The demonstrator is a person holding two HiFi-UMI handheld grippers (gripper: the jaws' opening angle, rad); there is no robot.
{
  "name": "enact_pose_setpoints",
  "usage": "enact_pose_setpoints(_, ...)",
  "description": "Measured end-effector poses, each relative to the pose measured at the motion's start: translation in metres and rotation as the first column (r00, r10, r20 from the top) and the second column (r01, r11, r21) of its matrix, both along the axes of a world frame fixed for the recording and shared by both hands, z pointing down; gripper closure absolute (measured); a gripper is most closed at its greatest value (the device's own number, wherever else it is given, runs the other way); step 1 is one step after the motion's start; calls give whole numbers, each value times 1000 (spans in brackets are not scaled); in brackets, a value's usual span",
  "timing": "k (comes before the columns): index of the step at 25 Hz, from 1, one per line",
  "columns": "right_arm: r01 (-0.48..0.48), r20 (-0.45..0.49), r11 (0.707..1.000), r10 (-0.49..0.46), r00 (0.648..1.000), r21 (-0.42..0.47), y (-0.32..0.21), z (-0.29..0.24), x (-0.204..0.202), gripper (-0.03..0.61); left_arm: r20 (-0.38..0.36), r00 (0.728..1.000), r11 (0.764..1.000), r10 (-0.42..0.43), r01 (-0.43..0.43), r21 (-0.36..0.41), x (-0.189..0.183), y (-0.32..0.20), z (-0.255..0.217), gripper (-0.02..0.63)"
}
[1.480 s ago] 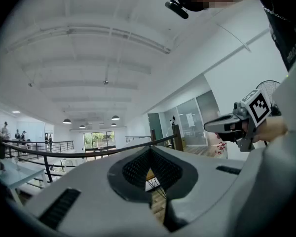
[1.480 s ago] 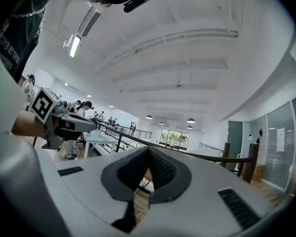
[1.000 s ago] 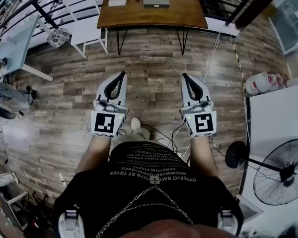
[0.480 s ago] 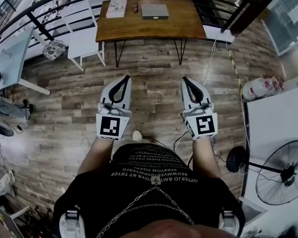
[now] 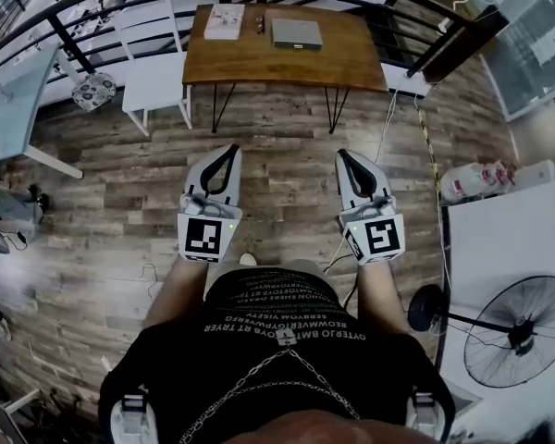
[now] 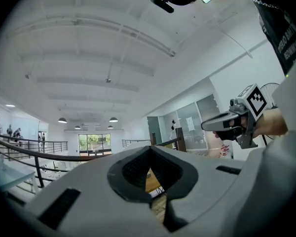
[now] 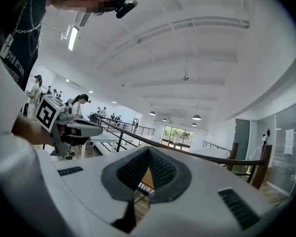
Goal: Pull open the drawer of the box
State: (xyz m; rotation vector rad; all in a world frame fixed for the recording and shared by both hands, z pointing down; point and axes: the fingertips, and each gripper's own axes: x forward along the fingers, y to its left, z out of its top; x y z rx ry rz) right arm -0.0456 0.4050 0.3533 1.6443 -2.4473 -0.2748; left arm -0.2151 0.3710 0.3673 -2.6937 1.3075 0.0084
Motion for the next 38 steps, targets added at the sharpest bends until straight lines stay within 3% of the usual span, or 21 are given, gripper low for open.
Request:
enact_pose_setpoints(5,-3,9,1000,3,1000,-21,-8,6,-16,581,-9,1000,1000,-9,9,-8,-24,-7,5,614)
enact_pose_setpoints(9,-20,27,999,21,999,-38,-5,13,-14,581,0,1000,1000,11,-11,-25,-22,-5,11,614)
enact_pose_setpoints(25,-93,114,994,98,989,-50,-4,21,54,581,28,998,998,62,-62,-13,34,-18,15,614)
enact_pose_setpoints(33,-88,103,995,93,990,-53,-21,29,83,581,56,998,1000,20,-20,-4,58,-38,19,615)
enact_pose_setpoints(38,-77,93,995,82,992,-55,-46,32,95,581,69,997,997,30,-25,-75,70,-56,32,615)
